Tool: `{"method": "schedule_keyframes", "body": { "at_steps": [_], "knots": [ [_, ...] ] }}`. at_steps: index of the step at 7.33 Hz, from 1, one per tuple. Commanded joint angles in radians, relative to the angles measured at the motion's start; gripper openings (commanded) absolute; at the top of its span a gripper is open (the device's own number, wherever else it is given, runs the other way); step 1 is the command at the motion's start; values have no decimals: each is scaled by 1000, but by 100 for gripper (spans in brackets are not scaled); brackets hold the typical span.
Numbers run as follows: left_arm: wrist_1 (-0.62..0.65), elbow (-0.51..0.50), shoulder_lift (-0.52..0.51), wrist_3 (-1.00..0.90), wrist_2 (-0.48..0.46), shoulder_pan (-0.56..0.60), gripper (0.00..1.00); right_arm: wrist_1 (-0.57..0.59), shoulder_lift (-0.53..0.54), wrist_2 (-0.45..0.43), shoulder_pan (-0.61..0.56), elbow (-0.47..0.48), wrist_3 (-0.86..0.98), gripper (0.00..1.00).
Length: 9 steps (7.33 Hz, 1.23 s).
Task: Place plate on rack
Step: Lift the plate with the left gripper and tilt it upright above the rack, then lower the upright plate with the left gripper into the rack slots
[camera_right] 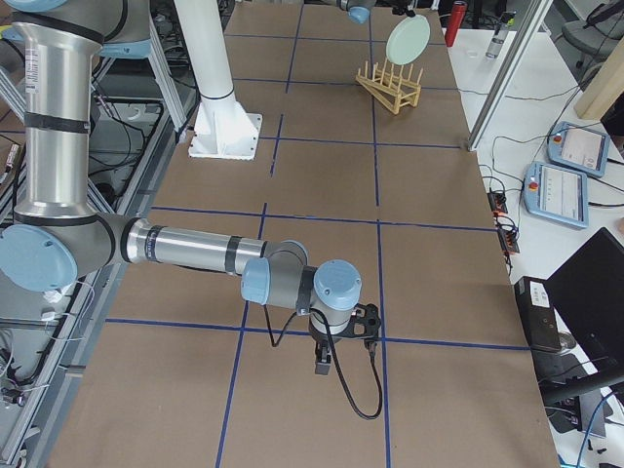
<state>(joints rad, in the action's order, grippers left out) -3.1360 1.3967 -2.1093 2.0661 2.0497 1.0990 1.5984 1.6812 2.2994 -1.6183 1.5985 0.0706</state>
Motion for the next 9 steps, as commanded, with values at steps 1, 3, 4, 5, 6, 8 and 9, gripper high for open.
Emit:
{"method": "schedule_keyframes", "body": {
  "at_steps": [1, 3, 4, 5, 6, 8, 9],
  "knots": [
    [-22, -36, 19, 0, -16, -2, 0, 0, 0, 0, 0, 0, 0, 100],
    [-21, -71, 9, 0, -84, -10, 0, 0, 0, 0, 1, 0, 0, 100],
    [-19, -82, 11, 0, -94, -10, 0, 0, 0, 0, 0, 0, 0, 100],
    [-19, -103, 9, 0, -103, -11, 0, 0, 0, 0, 1, 0, 0, 100],
    [-18, -119, 5, 0, -133, -24, 0, 0, 0, 0, 1, 0, 0, 100],
    [-13, -134, 8, -9, -175, -94, 0, 0, 0, 0, 1, 1, 0, 100],
    [-13, -137, 11, -11, -177, -108, 0, 0, 0, 0, 1, 0, 0, 100]
  ]
}}
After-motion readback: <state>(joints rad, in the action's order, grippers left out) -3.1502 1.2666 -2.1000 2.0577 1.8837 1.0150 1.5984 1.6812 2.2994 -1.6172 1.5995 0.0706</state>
